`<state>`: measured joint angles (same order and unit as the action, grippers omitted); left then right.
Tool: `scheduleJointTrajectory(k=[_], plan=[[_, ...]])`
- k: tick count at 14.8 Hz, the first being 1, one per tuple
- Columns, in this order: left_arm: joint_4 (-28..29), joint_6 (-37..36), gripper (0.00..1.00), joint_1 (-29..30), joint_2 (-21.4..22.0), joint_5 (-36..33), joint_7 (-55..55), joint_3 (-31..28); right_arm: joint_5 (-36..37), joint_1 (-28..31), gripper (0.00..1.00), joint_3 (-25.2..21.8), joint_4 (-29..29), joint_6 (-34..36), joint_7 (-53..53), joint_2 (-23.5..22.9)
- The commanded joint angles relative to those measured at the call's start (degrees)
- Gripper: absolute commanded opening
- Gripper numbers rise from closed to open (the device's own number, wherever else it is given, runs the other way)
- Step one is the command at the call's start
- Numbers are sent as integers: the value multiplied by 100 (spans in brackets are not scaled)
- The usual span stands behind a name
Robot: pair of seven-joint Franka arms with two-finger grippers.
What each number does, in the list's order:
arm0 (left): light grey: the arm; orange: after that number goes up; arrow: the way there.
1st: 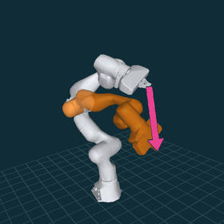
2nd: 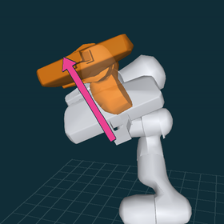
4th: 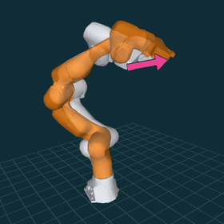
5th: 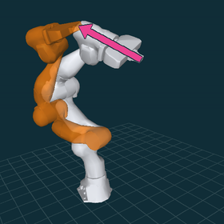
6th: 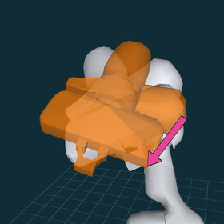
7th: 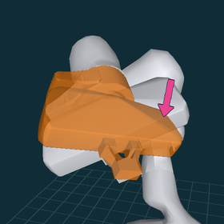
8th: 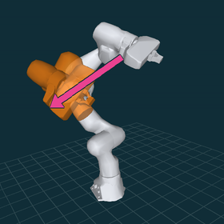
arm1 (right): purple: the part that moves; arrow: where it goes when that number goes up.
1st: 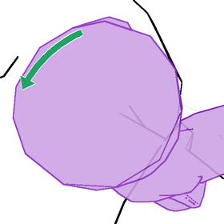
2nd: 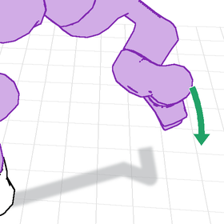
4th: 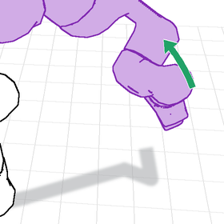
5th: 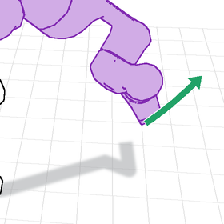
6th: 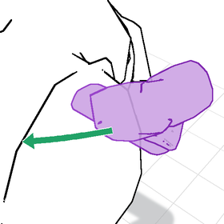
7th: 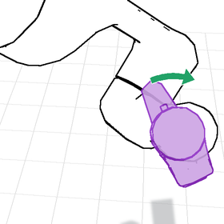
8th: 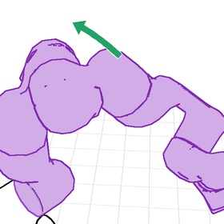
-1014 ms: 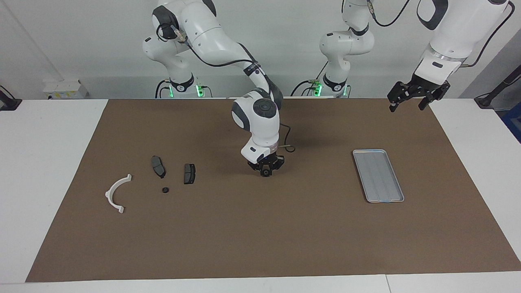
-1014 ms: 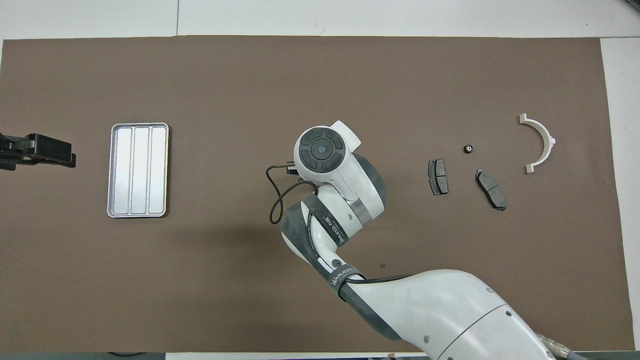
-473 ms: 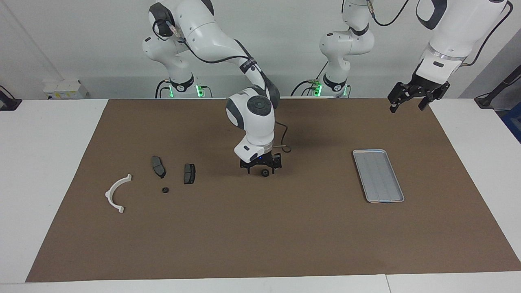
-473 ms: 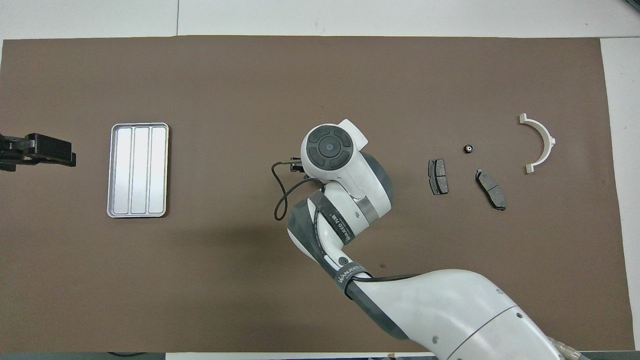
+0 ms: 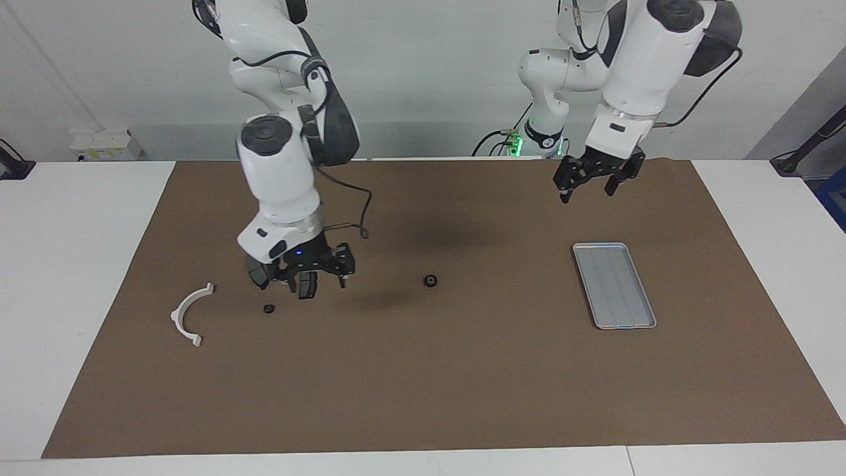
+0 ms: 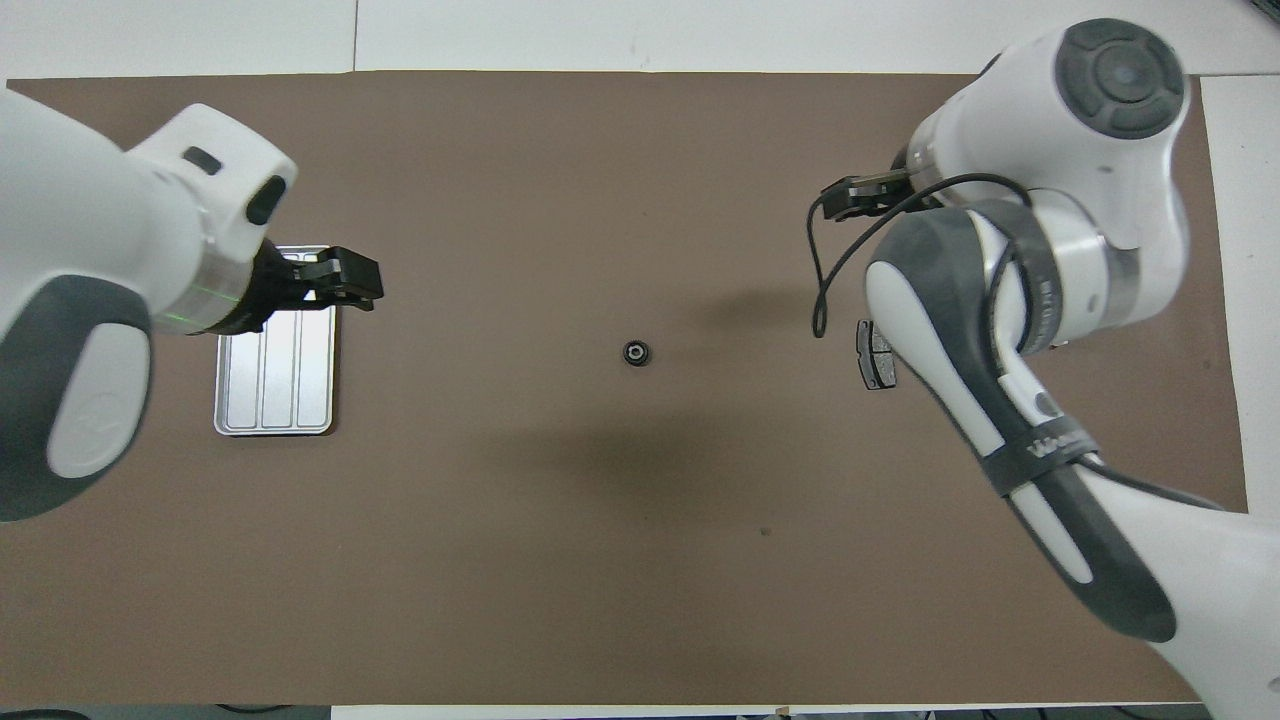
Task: Pick bearing gear from pile to tray
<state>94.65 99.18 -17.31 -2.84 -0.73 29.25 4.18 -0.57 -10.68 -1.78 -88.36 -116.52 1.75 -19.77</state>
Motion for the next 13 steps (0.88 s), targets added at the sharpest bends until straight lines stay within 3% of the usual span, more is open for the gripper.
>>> scheduleJointTrajectory(k=[1, 3, 6, 9, 13], plan=[[-690, 233, 100, -798, -1048, -67, 1096, -102, -145, 583, 98, 108, -128, -46, -1156, -18], [-1070, 356, 100, -1211, -1664, -84, 1520, -119, -136, 760, 98, 99, -399, -116, -1483, -19], [-1895, 653, 100, -1906, -2946, -330, 2380, -146, -136, 699, 96, 99, -962, -317, -1476, 8], [-1310, 1742, 100, -1908, -2994, -138, 2524, -128, -136, 673, 96, 99, -1384, -810, -1458, -1], [-1212, 1885, 100, -1943, -3205, -138, 2541, -129, -136, 673, 96, 99, -1745, -1224, -1537, -1]])
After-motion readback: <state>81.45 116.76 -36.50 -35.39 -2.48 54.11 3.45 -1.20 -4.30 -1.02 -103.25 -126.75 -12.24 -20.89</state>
